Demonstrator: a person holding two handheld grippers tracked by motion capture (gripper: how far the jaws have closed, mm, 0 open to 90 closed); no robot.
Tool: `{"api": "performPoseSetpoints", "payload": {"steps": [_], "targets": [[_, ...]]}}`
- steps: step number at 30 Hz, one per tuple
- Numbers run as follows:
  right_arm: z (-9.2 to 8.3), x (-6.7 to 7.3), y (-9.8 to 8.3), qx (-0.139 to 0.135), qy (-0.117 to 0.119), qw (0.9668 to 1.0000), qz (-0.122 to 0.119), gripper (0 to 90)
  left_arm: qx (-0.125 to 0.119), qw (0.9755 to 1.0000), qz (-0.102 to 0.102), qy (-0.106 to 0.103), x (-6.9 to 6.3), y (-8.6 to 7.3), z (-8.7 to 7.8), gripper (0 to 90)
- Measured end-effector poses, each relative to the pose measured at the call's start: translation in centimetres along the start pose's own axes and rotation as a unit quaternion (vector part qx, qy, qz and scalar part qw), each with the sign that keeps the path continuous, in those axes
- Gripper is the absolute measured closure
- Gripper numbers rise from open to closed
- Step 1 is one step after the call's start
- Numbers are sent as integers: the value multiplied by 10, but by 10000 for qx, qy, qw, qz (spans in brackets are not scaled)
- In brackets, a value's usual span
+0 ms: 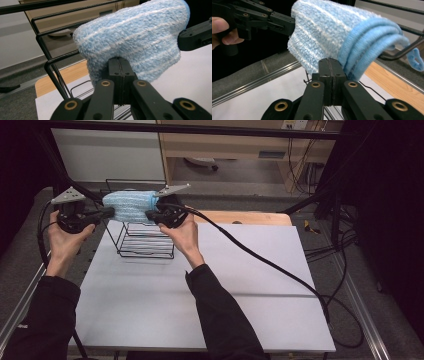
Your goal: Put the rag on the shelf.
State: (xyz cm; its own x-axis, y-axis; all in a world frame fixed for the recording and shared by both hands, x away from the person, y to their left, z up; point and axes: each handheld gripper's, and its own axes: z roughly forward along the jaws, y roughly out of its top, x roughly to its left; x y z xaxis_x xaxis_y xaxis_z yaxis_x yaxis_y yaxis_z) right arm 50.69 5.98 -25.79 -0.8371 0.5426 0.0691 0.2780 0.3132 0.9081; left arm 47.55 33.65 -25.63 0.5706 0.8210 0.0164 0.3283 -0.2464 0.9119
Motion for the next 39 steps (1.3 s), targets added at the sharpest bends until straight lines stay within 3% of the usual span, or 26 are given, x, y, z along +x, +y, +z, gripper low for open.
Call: {"api": "performPoseSetpoints", "payload": {"steps": [6,14,29,39], "targets": [[7,-3,-10,-53,-71,9999,-71,880,-127,9998,-112,50,1,-4,6,899],[-4,2,-5,-154,28,9998,-151,829,-222,9995,-226,14,-2,-4,-3,874],[-30,10,5,-333,66,9992,-231,686,-265,9993,-215,144,-13,7,-27,675],[-48,13,8,-287,-19,9989,-364,534,-171,9994,-181,226,-15,3,-36,519]]}}
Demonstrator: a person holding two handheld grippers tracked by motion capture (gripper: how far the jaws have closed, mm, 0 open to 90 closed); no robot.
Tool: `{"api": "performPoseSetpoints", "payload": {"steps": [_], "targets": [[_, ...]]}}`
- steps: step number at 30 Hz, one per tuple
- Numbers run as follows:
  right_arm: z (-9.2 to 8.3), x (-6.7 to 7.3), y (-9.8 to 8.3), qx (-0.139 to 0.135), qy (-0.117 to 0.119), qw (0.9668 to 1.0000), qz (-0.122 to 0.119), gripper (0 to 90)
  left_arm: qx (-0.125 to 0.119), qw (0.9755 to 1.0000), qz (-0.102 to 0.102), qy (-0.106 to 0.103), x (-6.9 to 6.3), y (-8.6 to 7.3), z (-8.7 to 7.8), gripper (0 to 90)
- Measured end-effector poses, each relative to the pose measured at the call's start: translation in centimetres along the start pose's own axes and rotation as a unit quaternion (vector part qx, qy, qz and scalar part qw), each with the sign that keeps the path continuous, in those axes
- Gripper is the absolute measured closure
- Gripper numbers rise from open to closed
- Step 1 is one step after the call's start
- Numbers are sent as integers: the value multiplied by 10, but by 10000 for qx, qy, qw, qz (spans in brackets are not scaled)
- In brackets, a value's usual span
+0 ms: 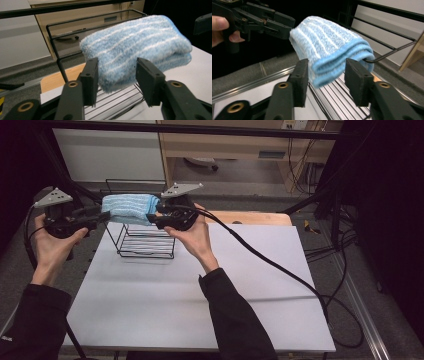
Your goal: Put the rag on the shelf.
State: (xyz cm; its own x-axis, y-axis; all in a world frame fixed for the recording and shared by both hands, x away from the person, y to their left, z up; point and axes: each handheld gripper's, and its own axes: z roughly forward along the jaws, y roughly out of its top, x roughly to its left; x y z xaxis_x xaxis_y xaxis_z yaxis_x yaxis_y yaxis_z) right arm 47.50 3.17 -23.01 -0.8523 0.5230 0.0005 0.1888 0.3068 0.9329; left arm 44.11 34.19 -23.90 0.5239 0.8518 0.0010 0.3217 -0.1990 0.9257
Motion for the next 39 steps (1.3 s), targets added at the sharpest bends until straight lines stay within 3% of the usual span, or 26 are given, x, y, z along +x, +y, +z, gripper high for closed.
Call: {"api": "performPoseSetpoints", "payload": {"steps": [10,20,32,39], "targets": [[-16,-6,-13,39,-77,9999,121,363,88,9999,-72,64,-1,-11,-4,366],[-41,-15,-43,207,-256,9993,175,204,69,9999,-43,85,-9,-31,-8,237],[-91,-37,-102,305,-464,9976,410,85,149,9997,-53,-172,-36,-81,6,129],[-130,-49,-154,436,-569,9953,657,41,337,9987,20,-381,-56,-117,19,95]]}}
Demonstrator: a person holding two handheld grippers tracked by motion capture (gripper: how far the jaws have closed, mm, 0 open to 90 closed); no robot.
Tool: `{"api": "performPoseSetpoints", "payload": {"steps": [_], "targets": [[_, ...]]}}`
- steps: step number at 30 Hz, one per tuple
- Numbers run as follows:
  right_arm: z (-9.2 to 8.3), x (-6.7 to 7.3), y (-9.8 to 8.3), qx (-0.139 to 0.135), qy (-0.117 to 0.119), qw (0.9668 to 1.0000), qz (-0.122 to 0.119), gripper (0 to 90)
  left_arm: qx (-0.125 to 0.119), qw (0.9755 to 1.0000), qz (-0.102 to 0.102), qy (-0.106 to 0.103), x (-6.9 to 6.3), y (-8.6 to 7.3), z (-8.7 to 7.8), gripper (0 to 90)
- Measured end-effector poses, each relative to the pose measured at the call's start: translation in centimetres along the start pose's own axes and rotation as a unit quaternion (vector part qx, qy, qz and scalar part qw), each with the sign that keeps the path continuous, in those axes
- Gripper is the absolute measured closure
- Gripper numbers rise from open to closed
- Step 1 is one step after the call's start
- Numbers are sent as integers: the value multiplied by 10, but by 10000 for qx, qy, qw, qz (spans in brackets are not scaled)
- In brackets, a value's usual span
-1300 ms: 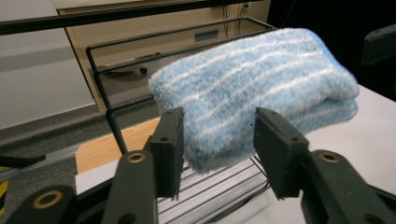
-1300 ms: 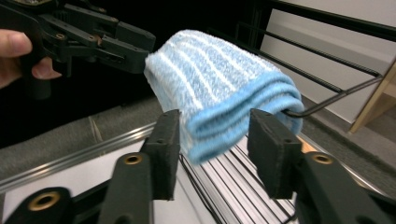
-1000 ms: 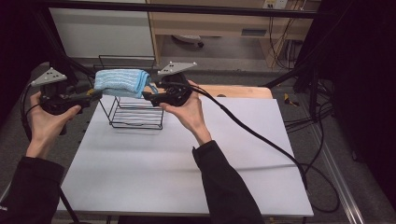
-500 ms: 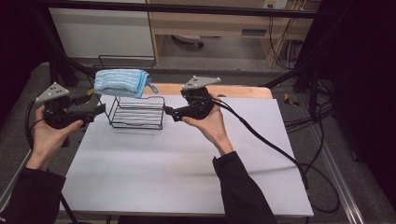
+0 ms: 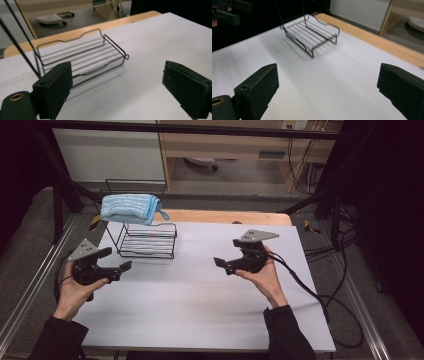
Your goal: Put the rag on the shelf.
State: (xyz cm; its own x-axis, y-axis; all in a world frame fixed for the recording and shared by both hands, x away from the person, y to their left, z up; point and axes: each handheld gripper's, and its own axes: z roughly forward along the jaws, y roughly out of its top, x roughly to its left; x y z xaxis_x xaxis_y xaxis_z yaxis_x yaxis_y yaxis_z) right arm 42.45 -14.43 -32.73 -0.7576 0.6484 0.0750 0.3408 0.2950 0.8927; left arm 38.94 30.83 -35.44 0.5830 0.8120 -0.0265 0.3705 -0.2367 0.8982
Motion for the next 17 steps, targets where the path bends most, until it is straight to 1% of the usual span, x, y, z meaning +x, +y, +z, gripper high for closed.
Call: {"api": "performPoseSetpoints", "payload": {"steps": [3,5,9,10,11,12,13,15,16,17], "targets": [[-13,-10,-25,126,-99,9998,151,22,71,10000,19,-65,-8,-13,7,93],[-23,-17,-42,157,-144,9995,252,12,96,9999,30,-116,-12,-22,10,94],[-40,-29,-73,178,-286,9980,529,7,163,9996,16,-236,-19,-38,17,104],[-44,-31,-81,167,-283,9979,560,6,214,9994,54,-248,-20,-41,18,106],[-48,-33,-88,194,-267,9980,540,6,272,9992,96,-269,-21,-44,20,106],[-52,-35,-95,184,-293,9979,552,6,310,9991,122,-274,-22,-47,21,106],[-55,-36,-102,176,-319,9976,589,6,332,9990,111,-286,-22,-49,22,106],[-60,-39,-115,148,-286,9970,699,6,369,9988,100,-320,-24,-53,25,109],[-62,-41,-120,198,-263,9966,749,6,408,9985,107,-345,-25,-55,26,109],[-64,-42,-123,274,-303,9962,769,6,431,9984,100,-355,-27,-56,27,108]]}}
